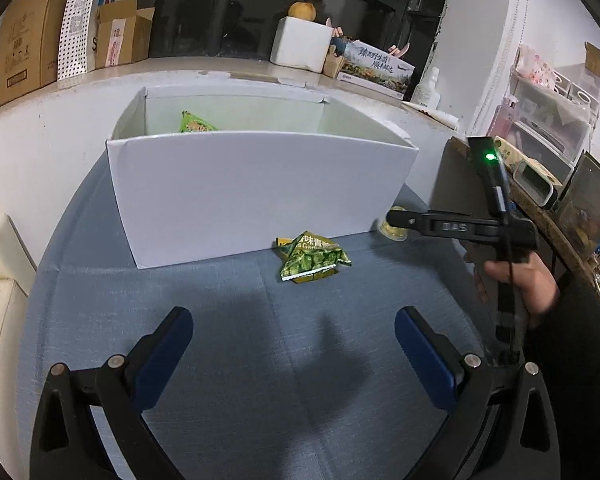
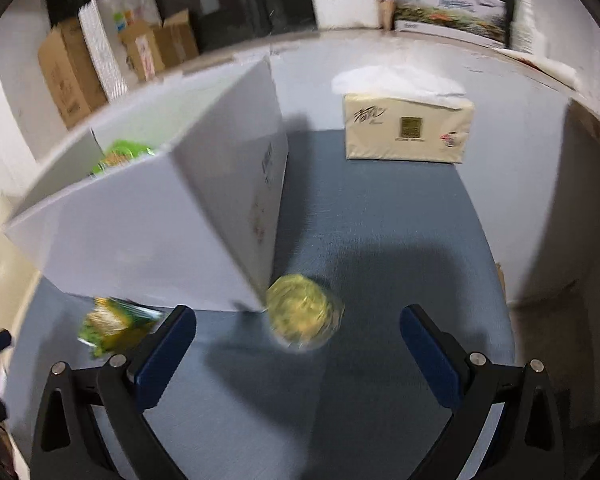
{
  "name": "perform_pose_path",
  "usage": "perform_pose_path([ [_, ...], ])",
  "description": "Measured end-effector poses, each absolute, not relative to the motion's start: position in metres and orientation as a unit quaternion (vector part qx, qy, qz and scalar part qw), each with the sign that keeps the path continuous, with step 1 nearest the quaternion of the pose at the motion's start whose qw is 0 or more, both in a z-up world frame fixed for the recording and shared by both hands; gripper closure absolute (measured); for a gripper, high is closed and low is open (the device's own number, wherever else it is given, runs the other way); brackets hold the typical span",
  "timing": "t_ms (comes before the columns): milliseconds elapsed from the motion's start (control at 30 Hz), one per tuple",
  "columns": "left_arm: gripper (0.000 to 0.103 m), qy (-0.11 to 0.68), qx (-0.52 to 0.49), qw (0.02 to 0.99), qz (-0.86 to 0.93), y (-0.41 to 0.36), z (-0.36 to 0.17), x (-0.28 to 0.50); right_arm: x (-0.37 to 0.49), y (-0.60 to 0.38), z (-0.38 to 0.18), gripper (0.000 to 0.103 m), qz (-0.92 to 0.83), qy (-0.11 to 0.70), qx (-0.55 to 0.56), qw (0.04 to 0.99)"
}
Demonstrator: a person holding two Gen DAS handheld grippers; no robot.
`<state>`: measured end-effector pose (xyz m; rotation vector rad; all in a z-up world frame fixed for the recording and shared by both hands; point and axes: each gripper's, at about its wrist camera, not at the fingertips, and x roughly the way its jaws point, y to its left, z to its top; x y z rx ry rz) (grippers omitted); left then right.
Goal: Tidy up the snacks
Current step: 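Grasp the green pea snack bag with the left tool while the right grasps the last jelly cup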
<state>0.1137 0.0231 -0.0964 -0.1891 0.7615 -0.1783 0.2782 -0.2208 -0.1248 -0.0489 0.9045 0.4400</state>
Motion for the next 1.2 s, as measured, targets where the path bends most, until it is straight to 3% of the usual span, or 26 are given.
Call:
perform_pose_path([
  [33, 0.0, 0.373, -0.094, 0.919, -0.087, 0.023, -0.098, 0.115, 0.284, -0.217, -0.13, 0.013, 0.213, 0.442, -0.043, 0.87],
  [67, 0.0, 0.375, -0.094, 0.918, -0.086, 0.023, -0.1, 0.116, 0.287, -0.215, -0.132, 0.028, 0.213, 0.446, -0.054, 0.868],
  [100, 0.0, 0.376, -0.093, 0.918, -0.083, 0.022, -0.102, 0.117, 0.291, -0.212, -0.137, 0.037, 0.222, 0.452, -0.064, 0.862],
  [133, 0.0, 0.379, -0.091, 0.917, -0.08, 0.022, -0.104, 0.118, 0.292, -0.212, -0.14, 0.038, 0.235, 0.459, -0.062, 0.855],
  [200, 0.0, 0.384, -0.093, 0.915, -0.08, 0.022, -0.107, 0.123, 0.289, -0.211, -0.14, 0.057, 0.236, 0.452, -0.073, 0.857],
  [433, 0.0, 0.404, -0.095, 0.906, -0.079, 0.008, -0.115, 0.157, 0.269, -0.225, -0.135, 0.058, 0.255, 0.451, -0.046, 0.854],
  [733, 0.002, 0.439, -0.062, 0.895, -0.043, -0.025, -0.134, 0.214, 0.188, -0.232, -0.098, 0.058, 0.306, 0.387, 0.003, 0.87],
  [800, 0.034, 0.446, -0.06, 0.892, -0.04, -0.026, -0.139, 0.22, 0.175, -0.232, -0.092, 0.058, 0.315, 0.375, 0.013, 0.872],
  [833, 0.044, 0.448, -0.059, 0.891, -0.04, -0.027, -0.141, 0.221, 0.168, -0.231, -0.087, 0.058, 0.321, 0.368, 0.016, 0.873],
  [1200, 0.045, 0.35, -0.081, 0.93, -0.078, 0.006, -0.092, 0.119, 0.151, -0.222, -0.075, 0.058, 0.35, 0.343, 0.041, 0.871],
])
